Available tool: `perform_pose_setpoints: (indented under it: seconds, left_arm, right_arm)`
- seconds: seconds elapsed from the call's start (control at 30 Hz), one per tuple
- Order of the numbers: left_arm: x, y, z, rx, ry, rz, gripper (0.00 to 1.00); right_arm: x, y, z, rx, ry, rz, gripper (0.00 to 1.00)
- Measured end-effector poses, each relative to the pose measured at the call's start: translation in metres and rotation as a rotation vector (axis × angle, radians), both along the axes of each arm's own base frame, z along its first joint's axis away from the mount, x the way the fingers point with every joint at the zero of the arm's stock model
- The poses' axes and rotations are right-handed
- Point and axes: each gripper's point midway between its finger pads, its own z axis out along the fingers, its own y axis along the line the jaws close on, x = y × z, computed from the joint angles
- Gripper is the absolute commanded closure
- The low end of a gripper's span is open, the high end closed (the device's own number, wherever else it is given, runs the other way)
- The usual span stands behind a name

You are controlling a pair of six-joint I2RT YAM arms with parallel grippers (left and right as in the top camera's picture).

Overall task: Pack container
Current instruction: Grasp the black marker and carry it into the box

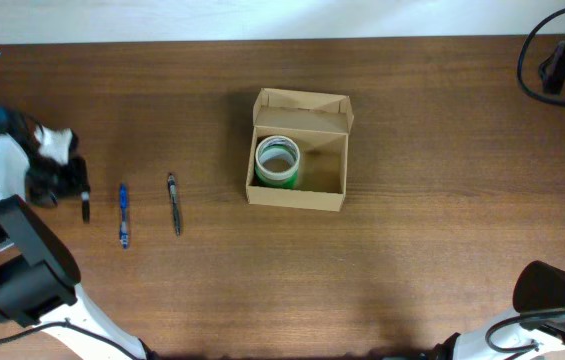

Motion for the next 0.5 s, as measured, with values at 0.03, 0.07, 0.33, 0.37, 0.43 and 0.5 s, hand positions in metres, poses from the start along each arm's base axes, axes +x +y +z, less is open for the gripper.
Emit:
perform_pose_setpoints:
  seconds: [0.03, 0.07, 0.33, 0.37, 0.43, 0.5]
  left_arm:
    - [0.011, -0.004, 0.021, -0.005, -0.035, -0.027, 0.98]
    - [0.021, -0.008, 0.039, -0.003, -0.072, -0.053, 0.98]
    - [0.085, -0.138, 0.194, 0.124, -0.424, -0.583, 0.98]
    - [0.085, -0.164, 0.206, 0.143, -0.455, -0.666, 0.98]
    - [0.080, -0.221, 0.226, 0.174, -0.512, -0.829, 0.98]
    - [0.067, -0.277, 0.234, 0.200, -0.544, -0.990, 0.98]
  right_arm:
    - [0.000, 0.000, 0.000, 0.000, 0.001, 0.001, 0.01]
    - [0.000, 0.000, 0.000, 0.000, 0.000, 0.001, 0.01]
    - [0.000, 0.001, 0.000, 0.002, 0.001, 0.002, 0.01]
    - [0.000, 0.001, 0.000, 0.003, 0.001, 0.002, 0.01]
    - [0.000, 0.001, 0.000, 0.003, 0.001, 0.002, 0.01]
    - [0.000, 0.001, 0.000, 0.003, 0.002, 0.002, 0.01]
